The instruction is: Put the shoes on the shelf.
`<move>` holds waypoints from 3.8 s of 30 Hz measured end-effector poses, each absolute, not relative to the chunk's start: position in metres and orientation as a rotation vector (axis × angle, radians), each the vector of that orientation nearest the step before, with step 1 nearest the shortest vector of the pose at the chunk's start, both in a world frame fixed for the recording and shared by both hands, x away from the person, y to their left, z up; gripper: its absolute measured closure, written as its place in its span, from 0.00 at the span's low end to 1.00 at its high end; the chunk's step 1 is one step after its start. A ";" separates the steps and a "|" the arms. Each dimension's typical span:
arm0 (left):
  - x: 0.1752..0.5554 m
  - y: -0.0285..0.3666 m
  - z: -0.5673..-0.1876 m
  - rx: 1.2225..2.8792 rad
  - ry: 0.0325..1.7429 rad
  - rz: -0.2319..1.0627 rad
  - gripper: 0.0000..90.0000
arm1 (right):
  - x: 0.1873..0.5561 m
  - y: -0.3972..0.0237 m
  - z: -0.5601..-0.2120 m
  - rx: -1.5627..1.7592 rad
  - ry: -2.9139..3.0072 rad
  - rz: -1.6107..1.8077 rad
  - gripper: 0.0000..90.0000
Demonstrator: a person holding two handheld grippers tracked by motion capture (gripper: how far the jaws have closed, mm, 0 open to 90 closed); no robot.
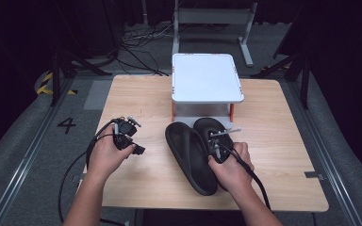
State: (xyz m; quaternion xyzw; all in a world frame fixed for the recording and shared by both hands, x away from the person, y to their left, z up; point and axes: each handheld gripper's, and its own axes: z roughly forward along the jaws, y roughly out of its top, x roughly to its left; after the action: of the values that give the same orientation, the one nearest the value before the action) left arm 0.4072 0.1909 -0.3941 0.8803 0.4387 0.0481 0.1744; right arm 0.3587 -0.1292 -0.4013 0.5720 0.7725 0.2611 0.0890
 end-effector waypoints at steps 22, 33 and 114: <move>0.402 0.201 -0.397 2.484 1.276 0.134 0.40 | 0.412 -0.133 -0.376 1.771 2.078 0.838 0.86; 0.401 0.203 -0.397 2.477 1.280 0.131 0.40 | 0.437 -0.123 -0.378 1.771 2.029 0.808 0.86; 0.415 0.089 -0.429 2.539 1.018 0.024 0.69 | 0.357 -0.166 -0.438 1.569 2.376 0.781 0.80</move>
State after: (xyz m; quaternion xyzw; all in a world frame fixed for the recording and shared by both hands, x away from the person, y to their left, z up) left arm 0.4154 0.0894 -0.4290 0.9091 0.3646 0.0086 0.2015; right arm 0.3573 -0.1661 -0.4382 0.5291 0.8011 0.2634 0.0945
